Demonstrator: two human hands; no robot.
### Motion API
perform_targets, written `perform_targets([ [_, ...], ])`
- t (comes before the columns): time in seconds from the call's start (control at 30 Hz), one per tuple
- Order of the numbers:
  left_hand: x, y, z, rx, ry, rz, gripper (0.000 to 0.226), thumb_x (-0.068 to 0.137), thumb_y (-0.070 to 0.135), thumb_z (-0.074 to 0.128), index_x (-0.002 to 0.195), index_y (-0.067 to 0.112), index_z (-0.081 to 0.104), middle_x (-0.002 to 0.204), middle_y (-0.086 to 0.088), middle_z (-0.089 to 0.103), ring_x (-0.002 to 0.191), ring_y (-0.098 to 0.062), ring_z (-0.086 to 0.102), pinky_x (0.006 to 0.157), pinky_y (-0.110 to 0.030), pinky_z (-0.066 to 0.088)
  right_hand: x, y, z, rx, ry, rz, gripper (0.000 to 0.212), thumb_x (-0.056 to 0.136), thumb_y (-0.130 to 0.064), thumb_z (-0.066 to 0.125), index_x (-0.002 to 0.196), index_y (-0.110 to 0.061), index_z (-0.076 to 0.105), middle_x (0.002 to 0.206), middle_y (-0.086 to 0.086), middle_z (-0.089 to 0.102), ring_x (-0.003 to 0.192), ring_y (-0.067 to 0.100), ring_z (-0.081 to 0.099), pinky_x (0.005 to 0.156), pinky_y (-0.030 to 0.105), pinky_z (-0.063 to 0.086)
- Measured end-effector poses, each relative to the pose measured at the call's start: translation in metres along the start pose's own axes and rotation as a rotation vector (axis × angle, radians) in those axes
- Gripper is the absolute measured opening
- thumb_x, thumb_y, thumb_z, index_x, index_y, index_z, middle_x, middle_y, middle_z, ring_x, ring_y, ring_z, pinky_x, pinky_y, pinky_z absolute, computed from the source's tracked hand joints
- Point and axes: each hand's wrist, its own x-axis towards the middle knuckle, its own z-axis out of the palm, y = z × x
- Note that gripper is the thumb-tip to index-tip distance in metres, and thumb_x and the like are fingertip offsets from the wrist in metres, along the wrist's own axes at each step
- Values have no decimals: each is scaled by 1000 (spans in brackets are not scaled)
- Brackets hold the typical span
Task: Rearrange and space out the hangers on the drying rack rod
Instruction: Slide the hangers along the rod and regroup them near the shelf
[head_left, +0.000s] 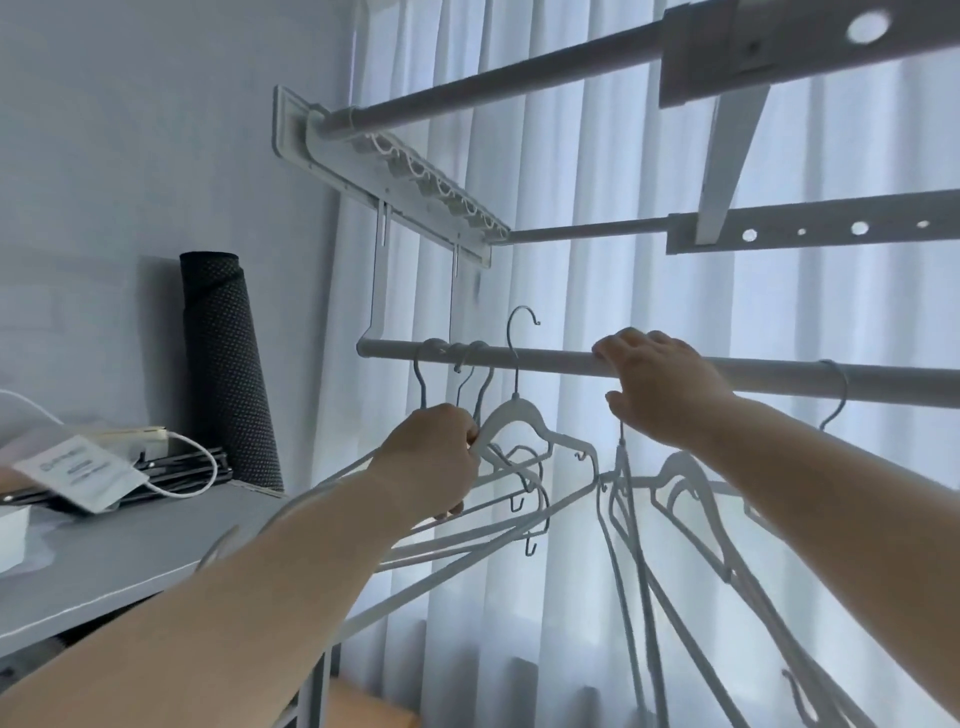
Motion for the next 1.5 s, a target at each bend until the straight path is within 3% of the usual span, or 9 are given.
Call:
perform_targets([
  [0.23,9,11,20,4,-83,-35,21,93,9,40,102,8,59,95,-15,70,55,-20,61,52,-23,54,6,11,3,19,-4,-41,38,93,-20,45,130,-13,40,127,6,46,119,24,45,99,30,36],
  [0.37,7,14,31,31,-122,-39,20,93,10,38,92,14,57,92,-15,71,54,-20,61,50,-23,53,6,15,4,11,-7,-50,39,93,-22,45,130,-12,40,127,7,45,118,24,45,97,31,37],
  [0.57,8,25,40,12,-143,8,15,92,12,42,88,16,55,80,-6,65,43,-12,56,44,-20,48,5,20,6,-18,-6,-51,34,91,-12,42,126,-11,42,122,9,46,114,25,47,93,29,36],
  [0.7,6,30,39,138,-122,64,21,91,27,47,103,17,61,97,0,69,71,-15,60,71,-28,53,5,24,8,-64,3,-67,34,91,-12,41,125,-11,42,120,7,53,112,25,48,95,29,36],
  [0.77,5,30,35,191,-89,67,28,90,41,46,105,23,61,104,5,65,88,-14,58,81,-28,46,5,26,8,-66,5,-65,35,91,-12,42,126,-11,42,120,7,54,113,25,49,96,30,36],
  [0.9,4,21,18,174,-18,42,36,94,44,36,107,20,59,102,5,61,96,-16,55,78,-26,40,5,27,8,-61,22,-66,36,92,-11,41,128,-12,41,121,6,55,114,24,49,97,30,36],
  [1.0,3,3,6,156,50,-21,33,94,40,38,113,20,56,117,2,60,105,-18,54,80,-26,40,4,26,9,-62,31,-64,37,92,-12,40,129,-13,40,122,5,55,115,24,50,98,30,35],
  [1.27,-10,-31,6,400,-29,-106,46,89,34,52,132,21,39,127,2,53,112,-19,54,92,-30,43,6,20,9,-53,35,-47,38,93,-11,38,130,-14,39,124,5,54,115,24,49,97,30,35],
  [1.5,-14,-42,12,673,101,-50,28,91,18,41,116,18,52,110,-1,59,99,-20,59,72,-27,41,5,19,9,-65,36,-43,38,93,-13,40,132,-15,38,126,5,53,117,24,49,98,30,35],
])
